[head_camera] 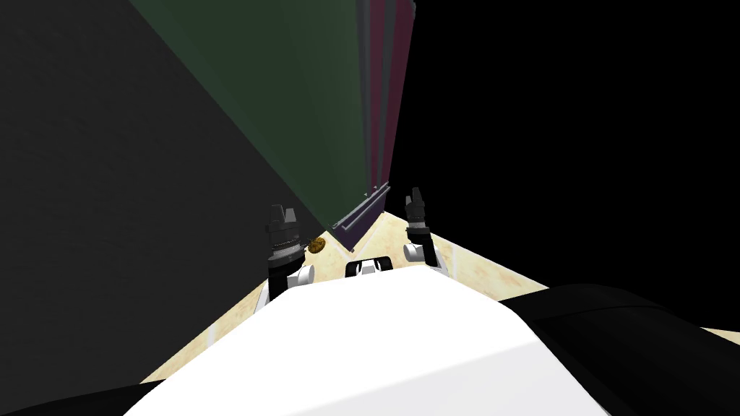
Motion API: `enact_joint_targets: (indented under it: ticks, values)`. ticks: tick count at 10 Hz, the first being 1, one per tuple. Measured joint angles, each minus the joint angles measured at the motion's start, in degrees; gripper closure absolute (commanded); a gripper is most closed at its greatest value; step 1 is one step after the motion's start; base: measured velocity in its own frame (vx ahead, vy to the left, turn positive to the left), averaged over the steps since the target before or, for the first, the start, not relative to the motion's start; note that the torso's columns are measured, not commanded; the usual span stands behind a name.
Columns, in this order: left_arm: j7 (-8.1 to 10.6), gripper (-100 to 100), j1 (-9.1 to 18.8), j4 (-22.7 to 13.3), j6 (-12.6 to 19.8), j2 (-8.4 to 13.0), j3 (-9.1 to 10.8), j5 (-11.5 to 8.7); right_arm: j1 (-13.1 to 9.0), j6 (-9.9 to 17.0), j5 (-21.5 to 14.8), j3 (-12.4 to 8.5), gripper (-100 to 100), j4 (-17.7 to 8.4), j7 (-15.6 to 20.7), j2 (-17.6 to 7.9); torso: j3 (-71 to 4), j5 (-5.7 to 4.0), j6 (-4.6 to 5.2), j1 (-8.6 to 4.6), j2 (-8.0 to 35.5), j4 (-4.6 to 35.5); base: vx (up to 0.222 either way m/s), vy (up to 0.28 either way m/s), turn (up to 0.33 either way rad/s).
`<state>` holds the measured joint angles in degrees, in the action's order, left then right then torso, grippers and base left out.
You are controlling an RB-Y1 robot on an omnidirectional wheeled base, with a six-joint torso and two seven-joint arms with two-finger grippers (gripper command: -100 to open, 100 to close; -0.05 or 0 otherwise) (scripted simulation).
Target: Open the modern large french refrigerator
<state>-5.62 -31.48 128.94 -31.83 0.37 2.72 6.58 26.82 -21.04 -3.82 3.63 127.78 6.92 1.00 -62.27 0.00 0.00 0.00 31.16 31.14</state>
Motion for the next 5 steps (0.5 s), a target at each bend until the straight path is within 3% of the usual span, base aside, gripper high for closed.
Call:
enact_joint_targets:
  ticks: [1, 2, 5]
  values:
    - [0.0, 0, 0.0, 0.0, 0.0, 0.0, 0.0, 0.0, 0.0, 0.0, 0.0, 0.0, 0, 0.0, 0.0, 0.0, -8.5, 0.0, 0.0, 0.0, 4.2, 4.2, 0.0, 0.0, 0.0]
    - [0.0, -100, 0.0, 0.0, 0.0, 0.0, 0.0, 0.0, 0.0, 0.0, 0.0, 0.0, 0, 0.0, 0.0, 0.0, -16.9, 0.0, 0.0, 0.0, 8.5, 8.5, 0.009, -0.004, 0.002]
    - [0.05, -100, 0.4, -1.7, 0.1, 3.3, 0.11, -0.1, 0.0, 0.0, 0.0, 0.0, 0, 0.0, 0.0, 0.0, -22.3, 0.0, 0.0, -0.01, 11.0, 11.1, 0.011, -0.013, 0.003]
